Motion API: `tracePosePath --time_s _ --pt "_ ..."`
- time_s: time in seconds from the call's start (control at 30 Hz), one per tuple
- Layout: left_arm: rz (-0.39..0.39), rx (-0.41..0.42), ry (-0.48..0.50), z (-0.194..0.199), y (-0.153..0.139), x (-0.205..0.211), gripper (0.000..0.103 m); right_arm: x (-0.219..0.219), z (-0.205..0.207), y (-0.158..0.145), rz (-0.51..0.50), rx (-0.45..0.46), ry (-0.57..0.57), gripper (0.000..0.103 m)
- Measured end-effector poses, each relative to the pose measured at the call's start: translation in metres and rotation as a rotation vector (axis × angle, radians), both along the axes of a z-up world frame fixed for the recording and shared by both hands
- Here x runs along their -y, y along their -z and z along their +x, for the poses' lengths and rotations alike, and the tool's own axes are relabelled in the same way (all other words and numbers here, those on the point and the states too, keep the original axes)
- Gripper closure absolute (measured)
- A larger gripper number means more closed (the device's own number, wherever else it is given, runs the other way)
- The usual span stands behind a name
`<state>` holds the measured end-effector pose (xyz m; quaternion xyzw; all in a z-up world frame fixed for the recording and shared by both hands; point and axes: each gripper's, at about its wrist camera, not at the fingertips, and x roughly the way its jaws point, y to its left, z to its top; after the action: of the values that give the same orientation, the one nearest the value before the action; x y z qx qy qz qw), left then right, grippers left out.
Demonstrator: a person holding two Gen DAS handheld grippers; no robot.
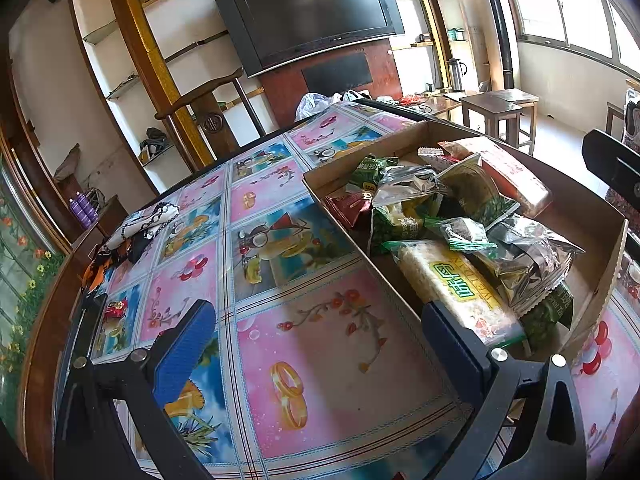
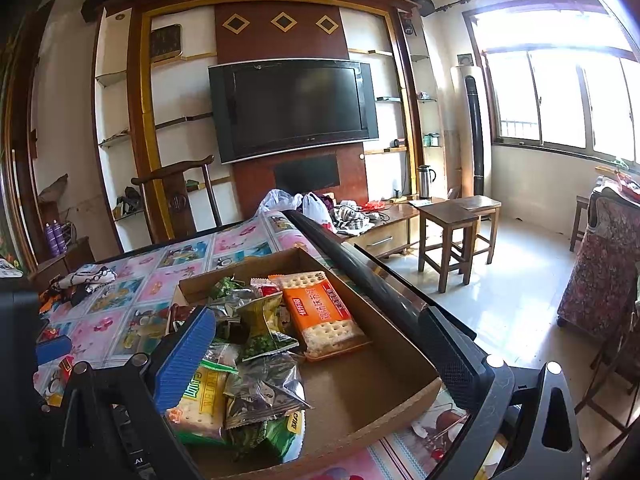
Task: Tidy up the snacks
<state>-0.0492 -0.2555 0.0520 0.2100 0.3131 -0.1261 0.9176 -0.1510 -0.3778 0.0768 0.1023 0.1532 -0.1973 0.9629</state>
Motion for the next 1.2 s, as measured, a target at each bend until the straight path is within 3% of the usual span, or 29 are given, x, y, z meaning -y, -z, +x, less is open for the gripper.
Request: tracePosePath --time_s 1.2 --pt "0.004 0.0 0.001 -0.0003 0.0006 0.002 0.001 -0.0023 0.0028 0.0039 0.001 -0.01 -0.005 0.001"
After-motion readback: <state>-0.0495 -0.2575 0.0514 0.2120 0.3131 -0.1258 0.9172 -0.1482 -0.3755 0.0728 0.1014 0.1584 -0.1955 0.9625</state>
